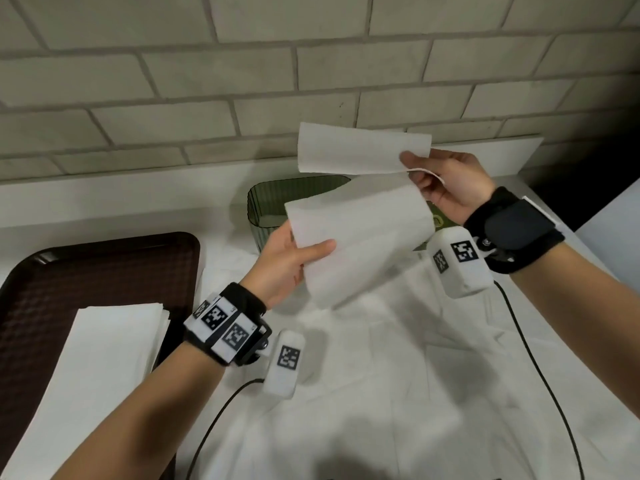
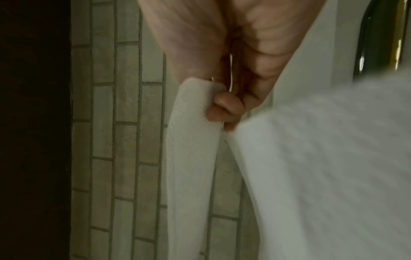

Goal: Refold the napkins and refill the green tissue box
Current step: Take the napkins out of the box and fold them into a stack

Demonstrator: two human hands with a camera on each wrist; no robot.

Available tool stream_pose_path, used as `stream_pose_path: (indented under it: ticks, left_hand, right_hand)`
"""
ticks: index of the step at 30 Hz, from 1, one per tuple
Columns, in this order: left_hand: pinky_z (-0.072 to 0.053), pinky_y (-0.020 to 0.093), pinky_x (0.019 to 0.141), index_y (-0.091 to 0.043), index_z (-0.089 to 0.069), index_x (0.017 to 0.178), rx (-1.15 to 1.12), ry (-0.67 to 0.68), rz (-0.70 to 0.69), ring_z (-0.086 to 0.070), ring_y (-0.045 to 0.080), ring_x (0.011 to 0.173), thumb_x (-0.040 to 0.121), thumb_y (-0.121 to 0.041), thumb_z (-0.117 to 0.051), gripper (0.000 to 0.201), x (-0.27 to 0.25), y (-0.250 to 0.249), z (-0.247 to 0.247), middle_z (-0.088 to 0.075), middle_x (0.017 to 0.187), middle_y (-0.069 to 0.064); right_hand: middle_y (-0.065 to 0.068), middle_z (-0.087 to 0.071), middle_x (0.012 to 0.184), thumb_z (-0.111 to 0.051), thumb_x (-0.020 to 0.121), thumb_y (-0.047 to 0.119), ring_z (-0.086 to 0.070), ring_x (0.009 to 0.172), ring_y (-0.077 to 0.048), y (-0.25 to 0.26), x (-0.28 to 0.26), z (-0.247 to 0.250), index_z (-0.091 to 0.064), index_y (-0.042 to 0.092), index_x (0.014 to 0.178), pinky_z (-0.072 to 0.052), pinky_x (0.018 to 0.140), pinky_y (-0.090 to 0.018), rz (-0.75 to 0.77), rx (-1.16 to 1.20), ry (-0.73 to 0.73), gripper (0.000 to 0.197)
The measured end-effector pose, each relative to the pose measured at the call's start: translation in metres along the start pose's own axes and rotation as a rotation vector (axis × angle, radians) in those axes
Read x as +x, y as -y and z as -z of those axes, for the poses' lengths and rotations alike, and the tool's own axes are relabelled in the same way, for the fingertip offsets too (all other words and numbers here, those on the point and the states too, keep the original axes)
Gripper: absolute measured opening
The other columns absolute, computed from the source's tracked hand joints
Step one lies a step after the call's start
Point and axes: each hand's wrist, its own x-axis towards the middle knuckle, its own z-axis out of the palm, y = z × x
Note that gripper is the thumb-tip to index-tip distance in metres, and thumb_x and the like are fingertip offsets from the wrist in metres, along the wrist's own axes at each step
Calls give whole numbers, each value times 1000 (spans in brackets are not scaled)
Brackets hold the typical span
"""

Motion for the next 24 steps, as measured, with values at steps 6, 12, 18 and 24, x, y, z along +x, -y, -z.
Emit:
stream_pose_path:
  ticks: [6, 12, 18, 24]
  left_hand:
    - [-60, 30, 72, -16, -45, 133, 7, -129, 102, -73, 21, 92, 78, -1, -72, 63, -36, 0, 32, -74, 108, 7]
    - [-57, 37, 77, -43, -39, 135, 47, -170, 13, -71, 28, 73, 68, -7, -75, 84, -67, -6, 55, -66, 81, 25]
    - [-56, 34, 74, -15, -64, 115, 210, -127, -114, -69, 28, 71, 74, -8, -73, 42, -75, -25, 64, -67, 78, 23]
    - [-57, 25, 69, 3, -70, 99, 193, -144, -166, -69, 19, 72, 83, -8, -63, 20, -64, -30, 74, -72, 83, 8]
  right_hand:
    - [-8, -65, 81, -75, 81, 5, -59, 56, -9, -12, 31, -28, -64, 0, 93, -49, 57, -17, 43, -234, 16, 17]
    - [3, -62, 74, -82, 74, 32, -58, 67, -9, -51, 74, -62, -62, 21, 74, -45, 65, -13, 150, -823, 56, 22]
    - [-4, -63, 109, -83, 73, 35, -53, 90, -15, -68, 72, -81, -60, 12, 123, -42, 78, -20, 193, -1180, 191, 59]
    - [5, -62, 114, -72, 81, 48, -58, 97, -11, -40, 32, -77, -62, 27, 118, -47, 76, -20, 442, -1086, 346, 43]
